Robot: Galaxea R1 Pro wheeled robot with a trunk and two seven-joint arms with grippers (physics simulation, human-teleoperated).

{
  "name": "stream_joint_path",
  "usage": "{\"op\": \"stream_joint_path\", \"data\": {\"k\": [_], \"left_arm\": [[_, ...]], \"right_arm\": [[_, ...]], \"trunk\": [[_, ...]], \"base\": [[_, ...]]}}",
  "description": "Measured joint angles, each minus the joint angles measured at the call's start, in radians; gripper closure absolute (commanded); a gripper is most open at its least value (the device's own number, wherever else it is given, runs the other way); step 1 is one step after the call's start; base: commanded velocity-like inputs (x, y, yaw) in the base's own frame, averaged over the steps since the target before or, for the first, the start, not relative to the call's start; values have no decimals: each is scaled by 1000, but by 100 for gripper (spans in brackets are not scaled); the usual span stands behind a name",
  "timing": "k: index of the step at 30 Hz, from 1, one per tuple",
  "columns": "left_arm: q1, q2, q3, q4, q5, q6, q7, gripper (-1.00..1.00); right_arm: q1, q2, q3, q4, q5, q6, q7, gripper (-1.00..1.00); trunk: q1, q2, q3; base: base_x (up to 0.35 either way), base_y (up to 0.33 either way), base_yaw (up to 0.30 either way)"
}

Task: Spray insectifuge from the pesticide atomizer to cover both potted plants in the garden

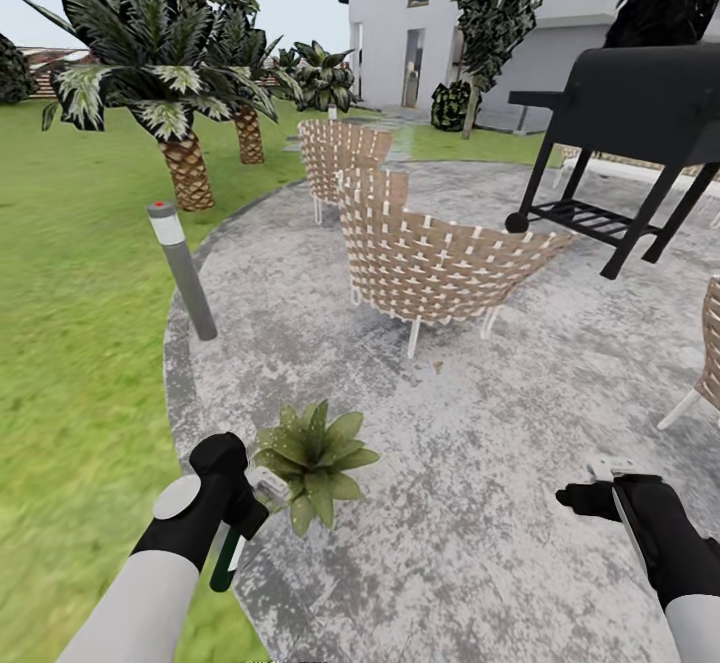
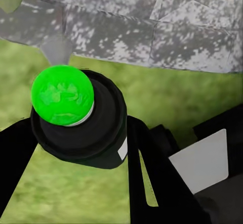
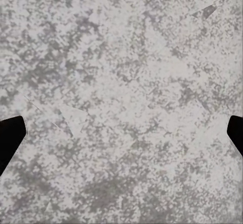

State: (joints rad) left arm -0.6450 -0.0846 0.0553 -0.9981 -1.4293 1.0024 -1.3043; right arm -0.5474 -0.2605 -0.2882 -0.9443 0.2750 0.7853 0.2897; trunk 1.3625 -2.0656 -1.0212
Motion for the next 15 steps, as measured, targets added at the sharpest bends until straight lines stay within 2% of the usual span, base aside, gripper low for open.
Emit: {"op": "stream_joint_path", "data": {"k": [6,10,12,15], "left_arm": [[2,0,-1,0,-1,0,0,100],[2,-1,-11,0,-1,0,0,100],[1,0,-15,0,-2,0,0,100],[5,0,-17,0,-3,0,1,100]], "right_arm": [[0,0,0,-1,0,0,0,-100],[0,0,0,-1,0,1,0,-100],[0,0,0,-1,0,1,0,-100],[0,0,0,-1,-1,0,0,-100]], "trunk": [[0,0,-2],[0,0,-4],[0,0,-5],[0,0,-5]], "base": [[10,-21,253],[191,-205,241],[215,-226,86],[51,-55,17]]}}
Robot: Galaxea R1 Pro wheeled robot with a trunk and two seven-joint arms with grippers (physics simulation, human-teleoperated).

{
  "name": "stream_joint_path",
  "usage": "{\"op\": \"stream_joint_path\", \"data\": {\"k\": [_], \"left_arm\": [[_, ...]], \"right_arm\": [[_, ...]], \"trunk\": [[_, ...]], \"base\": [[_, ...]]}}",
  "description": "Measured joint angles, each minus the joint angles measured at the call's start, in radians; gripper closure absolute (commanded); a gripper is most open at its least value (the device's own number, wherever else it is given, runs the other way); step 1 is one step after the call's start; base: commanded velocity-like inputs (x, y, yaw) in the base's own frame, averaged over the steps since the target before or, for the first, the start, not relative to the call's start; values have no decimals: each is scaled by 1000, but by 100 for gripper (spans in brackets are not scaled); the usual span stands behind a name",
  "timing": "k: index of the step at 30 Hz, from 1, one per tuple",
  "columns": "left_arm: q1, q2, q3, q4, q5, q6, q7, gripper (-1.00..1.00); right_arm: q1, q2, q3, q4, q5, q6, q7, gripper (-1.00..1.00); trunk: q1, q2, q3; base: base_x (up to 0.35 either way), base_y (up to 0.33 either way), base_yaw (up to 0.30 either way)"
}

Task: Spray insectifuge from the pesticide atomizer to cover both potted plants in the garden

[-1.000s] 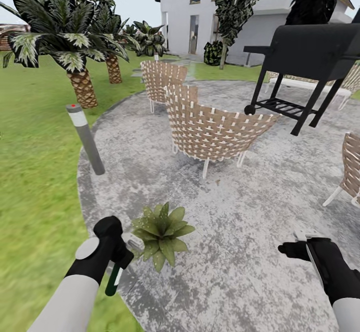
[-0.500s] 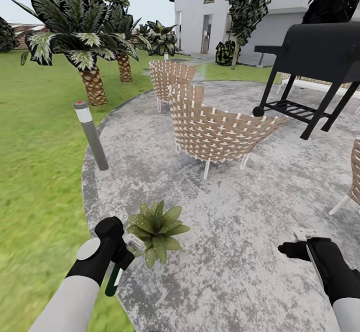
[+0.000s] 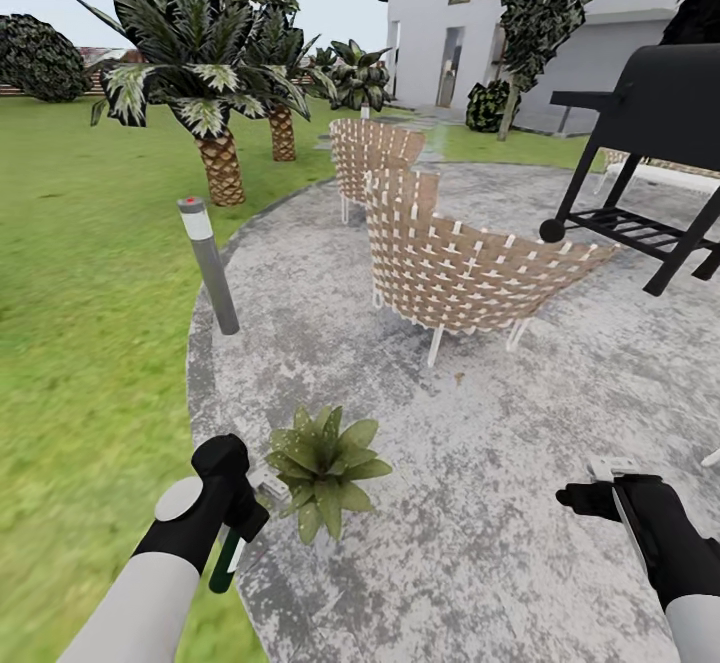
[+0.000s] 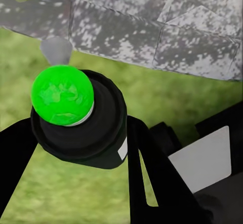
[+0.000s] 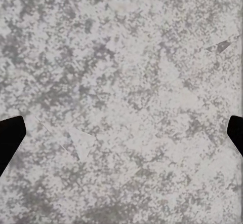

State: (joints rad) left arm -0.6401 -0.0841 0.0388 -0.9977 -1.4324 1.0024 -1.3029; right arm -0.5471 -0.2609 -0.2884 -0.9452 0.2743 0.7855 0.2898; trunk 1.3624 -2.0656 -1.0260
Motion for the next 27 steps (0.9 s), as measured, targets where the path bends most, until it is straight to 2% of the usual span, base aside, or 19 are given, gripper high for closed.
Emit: {"op": "stream_joint_path", "data": {"k": [7,12,21,27], "left_arm": [[1,0,0,0,0,0,0,100],[1,0,0,0,0,0,0,100],[1,-1,0,0,0,0,1,100],[1,0,0,0,0,0,3,100]], "right_arm": [[0,0,0,0,0,0,0,-100],[0,0,0,0,0,0,0,-100],[0,0,-1,0,0,0,0,-100],[0,0,-1,0,0,0,-1,-100]], "trunk": [[0,0,0],[0,0,-1],[0,0,-1],[0,0,-4]], "base": [[4,-5,18],[0,0,155],[0,0,10],[121,-124,210]]}}
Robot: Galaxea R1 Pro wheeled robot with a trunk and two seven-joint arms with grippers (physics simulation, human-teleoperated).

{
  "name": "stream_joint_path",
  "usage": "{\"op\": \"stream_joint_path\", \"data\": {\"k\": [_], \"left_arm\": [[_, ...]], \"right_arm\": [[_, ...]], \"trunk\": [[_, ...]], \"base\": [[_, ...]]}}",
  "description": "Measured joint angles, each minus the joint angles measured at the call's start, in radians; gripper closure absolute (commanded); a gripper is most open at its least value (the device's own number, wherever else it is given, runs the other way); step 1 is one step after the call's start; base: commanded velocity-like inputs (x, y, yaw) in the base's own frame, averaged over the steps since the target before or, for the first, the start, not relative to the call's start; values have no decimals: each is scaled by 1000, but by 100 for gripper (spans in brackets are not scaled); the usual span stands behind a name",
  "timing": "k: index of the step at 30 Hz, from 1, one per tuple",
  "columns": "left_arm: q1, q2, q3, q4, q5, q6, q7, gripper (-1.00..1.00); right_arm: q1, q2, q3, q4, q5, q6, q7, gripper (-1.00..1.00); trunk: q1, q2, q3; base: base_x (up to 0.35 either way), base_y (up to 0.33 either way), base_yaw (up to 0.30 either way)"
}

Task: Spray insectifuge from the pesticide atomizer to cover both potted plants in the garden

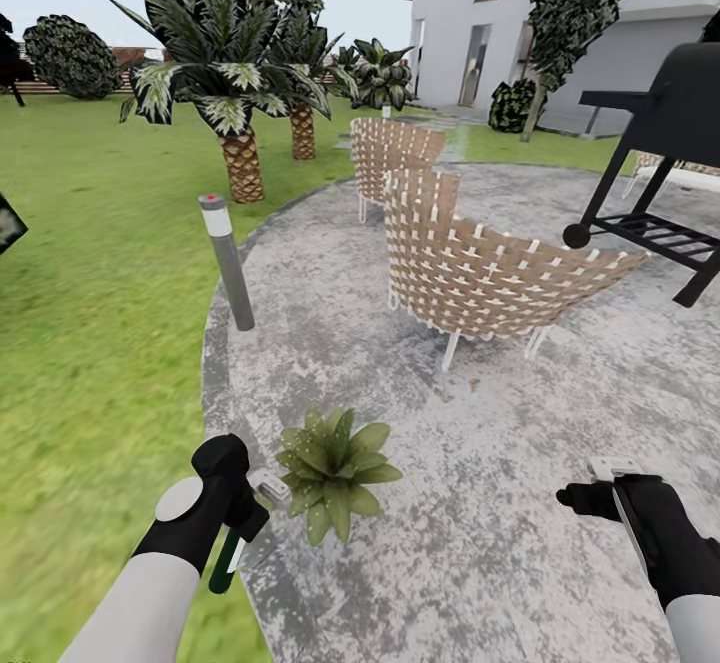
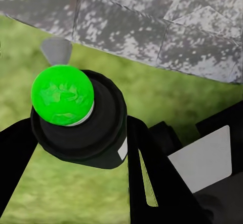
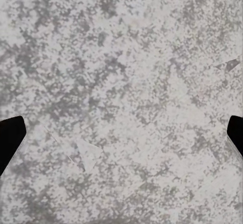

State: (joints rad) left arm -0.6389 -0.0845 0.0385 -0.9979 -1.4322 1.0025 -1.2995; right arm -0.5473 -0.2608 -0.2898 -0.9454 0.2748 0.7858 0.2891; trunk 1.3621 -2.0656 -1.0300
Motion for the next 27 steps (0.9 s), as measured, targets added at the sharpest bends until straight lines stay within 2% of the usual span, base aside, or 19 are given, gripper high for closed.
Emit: {"op": "stream_joint_path", "data": {"k": [10,24,27], "left_arm": [[0,0,0,0,-1,0,2,100],[0,0,0,0,-1,0,2,100],[0,1,1,0,-2,0,1,100]], "right_arm": [[0,0,0,0,0,0,0,-100],[0,0,0,-1,0,0,0,-100],[0,0,0,0,0,0,1,-100]], "trunk": [[0,0,-6],[0,0,-7],[0,0,-7]], "base": [[45,-320,211],[0,-338,5],[0,-98,0]]}}
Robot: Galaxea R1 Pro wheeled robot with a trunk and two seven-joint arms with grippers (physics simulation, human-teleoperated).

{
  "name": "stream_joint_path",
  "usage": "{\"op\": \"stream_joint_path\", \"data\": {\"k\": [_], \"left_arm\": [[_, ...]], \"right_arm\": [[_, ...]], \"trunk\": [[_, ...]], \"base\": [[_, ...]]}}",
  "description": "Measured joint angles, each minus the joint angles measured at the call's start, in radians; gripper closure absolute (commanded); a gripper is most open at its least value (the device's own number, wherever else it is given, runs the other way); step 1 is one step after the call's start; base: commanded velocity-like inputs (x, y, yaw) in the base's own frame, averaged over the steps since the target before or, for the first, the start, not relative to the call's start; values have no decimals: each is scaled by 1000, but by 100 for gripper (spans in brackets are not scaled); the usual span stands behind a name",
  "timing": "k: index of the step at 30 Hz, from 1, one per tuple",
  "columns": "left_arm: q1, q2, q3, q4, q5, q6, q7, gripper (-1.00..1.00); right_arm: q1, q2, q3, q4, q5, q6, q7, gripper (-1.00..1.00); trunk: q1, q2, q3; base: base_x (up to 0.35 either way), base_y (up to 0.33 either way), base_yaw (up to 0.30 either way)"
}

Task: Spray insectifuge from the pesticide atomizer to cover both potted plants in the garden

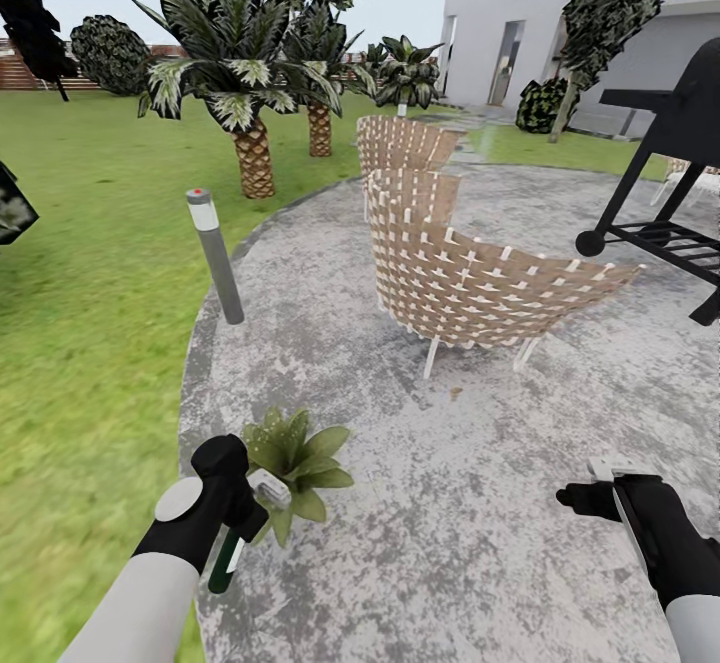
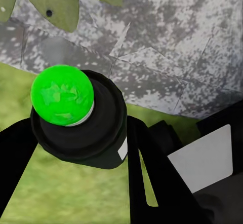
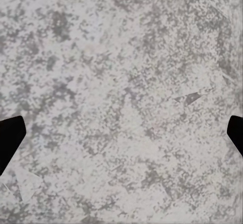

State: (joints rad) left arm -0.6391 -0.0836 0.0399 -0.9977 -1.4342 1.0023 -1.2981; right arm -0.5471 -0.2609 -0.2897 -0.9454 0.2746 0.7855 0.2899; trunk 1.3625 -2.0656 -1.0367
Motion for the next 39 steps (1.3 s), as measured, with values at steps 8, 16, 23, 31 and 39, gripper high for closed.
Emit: {"op": "stream_joint_path", "data": {"k": [8,16,23,31,39], "left_arm": [[3,0,4,0,0,0,1,100],[4,1,14,0,5,0,0,100],[7,-1,15,0,14,1,-5,100],[57,-1,16,3,15,2,-6,100],[74,0,162,13,13,0,-2,100]], "right_arm": [[0,0,1,-1,0,0,0,-100],[0,0,1,-1,0,0,-1,-100],[0,0,1,-1,0,0,-1,-100],[0,0,3,0,4,0,-1,-100],[0,1,5,2,4,-2,-1,-100]], "trunk": [[0,0,-1],[0,0,-5],[0,0,-9],[0,0,-13],[0,0,-19]], "base": [[0,-4,108],[0,0,239],[0,0,242],[0,0,242],[0,0,206]]}}
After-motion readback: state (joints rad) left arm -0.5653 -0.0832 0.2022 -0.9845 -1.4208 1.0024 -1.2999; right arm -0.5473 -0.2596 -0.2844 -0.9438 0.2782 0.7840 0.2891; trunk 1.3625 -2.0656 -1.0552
